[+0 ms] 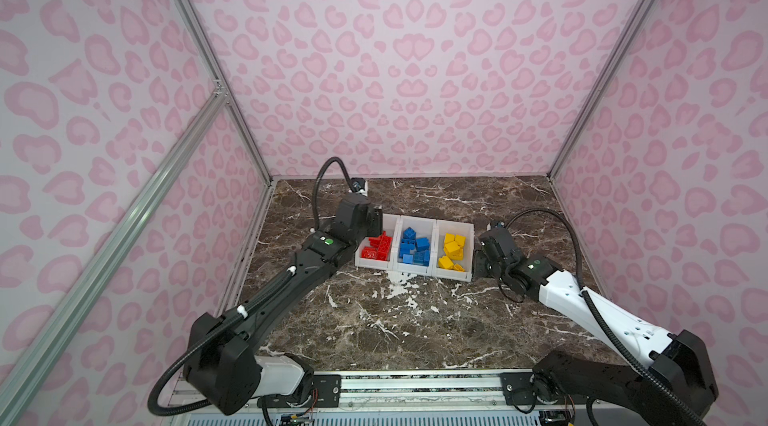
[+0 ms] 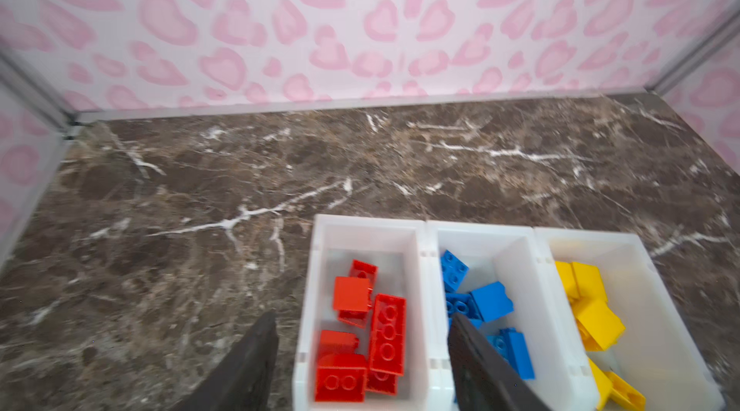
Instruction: Sort the legos into containers by color
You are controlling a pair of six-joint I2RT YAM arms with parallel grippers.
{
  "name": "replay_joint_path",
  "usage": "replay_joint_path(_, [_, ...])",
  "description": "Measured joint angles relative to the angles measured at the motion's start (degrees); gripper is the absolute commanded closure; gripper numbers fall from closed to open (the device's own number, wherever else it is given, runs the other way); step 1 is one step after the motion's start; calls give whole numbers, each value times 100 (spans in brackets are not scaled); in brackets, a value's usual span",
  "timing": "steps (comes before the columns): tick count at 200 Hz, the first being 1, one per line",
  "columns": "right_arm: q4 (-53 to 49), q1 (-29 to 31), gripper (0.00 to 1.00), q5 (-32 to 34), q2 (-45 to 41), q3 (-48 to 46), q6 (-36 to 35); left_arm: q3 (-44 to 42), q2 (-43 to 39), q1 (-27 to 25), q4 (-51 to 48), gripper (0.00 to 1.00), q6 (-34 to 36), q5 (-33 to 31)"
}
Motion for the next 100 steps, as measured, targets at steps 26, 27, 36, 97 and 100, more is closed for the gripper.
replay_joint_path(26, [52,-254,11,140,-247,-26,-247,-1121,-1373,907,844,3,59,-673])
replay_joint_path(27, [66,-273,9,151,-262,-33,-264,-1152,-1401,929,874,3,57,-695])
replay_joint_path(36, [203,-422,1,243,-376,-114,-396,-1552,-1696,1202,1169,3,160,-894])
replay_joint_path(97, [3713,-2203,1,590,-313,-2243,-1709,-3801,-535,2516,3244,3,726,-944])
replay_joint_path(100, [3912,-2269,1,590,-229,-2341,-1790,-3862,-426,2564,3373,3,691,-942])
